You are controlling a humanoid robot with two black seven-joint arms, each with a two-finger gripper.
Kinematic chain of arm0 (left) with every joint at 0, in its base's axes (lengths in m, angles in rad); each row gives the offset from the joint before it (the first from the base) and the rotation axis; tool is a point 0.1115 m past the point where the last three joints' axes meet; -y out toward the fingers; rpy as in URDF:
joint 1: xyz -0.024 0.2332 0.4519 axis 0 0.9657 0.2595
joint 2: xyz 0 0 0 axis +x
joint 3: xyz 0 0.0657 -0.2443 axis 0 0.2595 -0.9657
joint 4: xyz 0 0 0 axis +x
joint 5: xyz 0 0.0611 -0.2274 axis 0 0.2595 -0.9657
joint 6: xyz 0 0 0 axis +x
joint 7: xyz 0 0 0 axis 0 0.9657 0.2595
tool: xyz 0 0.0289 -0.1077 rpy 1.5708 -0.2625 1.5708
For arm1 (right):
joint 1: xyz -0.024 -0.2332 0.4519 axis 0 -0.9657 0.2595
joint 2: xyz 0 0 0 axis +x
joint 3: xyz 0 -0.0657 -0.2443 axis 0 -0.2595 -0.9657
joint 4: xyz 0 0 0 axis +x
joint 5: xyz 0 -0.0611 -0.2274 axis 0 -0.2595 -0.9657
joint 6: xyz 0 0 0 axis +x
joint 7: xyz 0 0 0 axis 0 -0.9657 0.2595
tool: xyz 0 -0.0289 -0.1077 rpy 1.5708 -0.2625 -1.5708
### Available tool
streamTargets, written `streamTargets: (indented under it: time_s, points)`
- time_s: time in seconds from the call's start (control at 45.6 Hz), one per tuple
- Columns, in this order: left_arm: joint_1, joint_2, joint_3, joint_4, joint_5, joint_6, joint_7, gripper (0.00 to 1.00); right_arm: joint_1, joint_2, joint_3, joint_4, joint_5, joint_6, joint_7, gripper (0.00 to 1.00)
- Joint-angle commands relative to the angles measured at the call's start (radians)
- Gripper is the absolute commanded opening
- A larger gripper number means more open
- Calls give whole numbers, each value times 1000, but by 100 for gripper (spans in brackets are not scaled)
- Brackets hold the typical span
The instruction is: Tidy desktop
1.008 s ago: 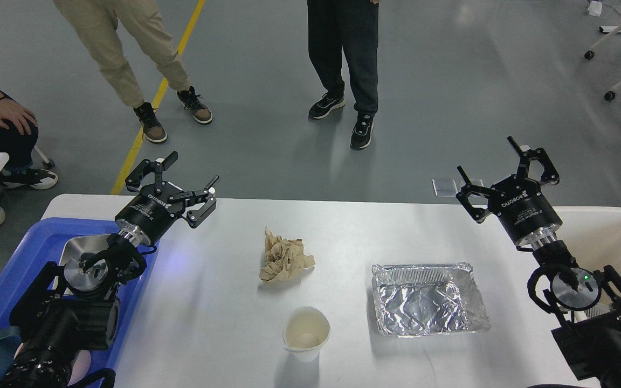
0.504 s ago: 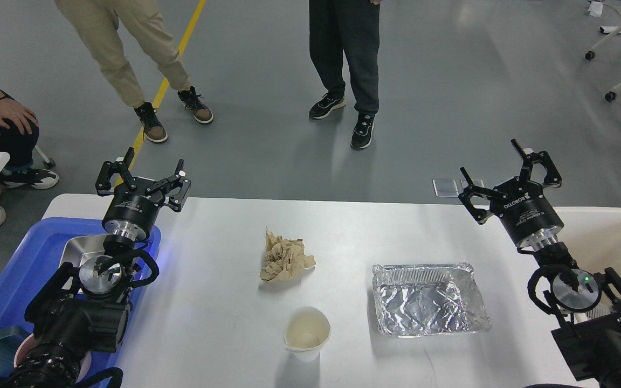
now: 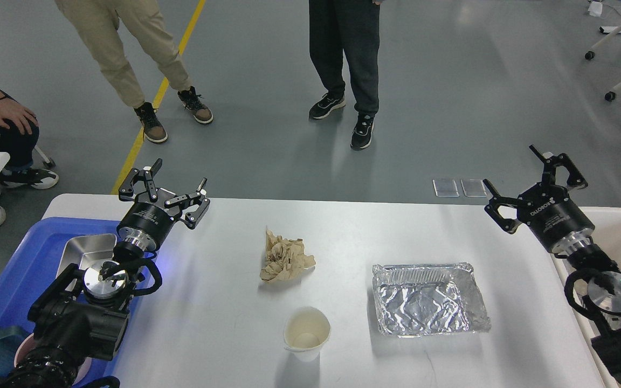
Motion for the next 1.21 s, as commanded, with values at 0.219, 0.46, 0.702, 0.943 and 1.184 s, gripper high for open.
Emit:
streamTargets:
  time_s: [0.219,0.46,0.702,0.943,1.184]
  points:
    - [5,25,-1,0,0,-1,0,97,-19,-114,-8,34,-131,2,1,100]
    - [11,28,-1,-2,-3,-6,-1,97,-35,-192,-31,44,-145,3,-79,100]
    - [25,78,-1,-2,-3,-29,2,97,-28,-520,-144,103,-268,186,-102,100]
    - [51,106,-1,0,-3,-82,34,97,-53,-810,-150,219,-358,345,-101,100]
    - [86,120,2,0,-3,-121,48,97,-58,-883,-129,215,-610,356,-93,100]
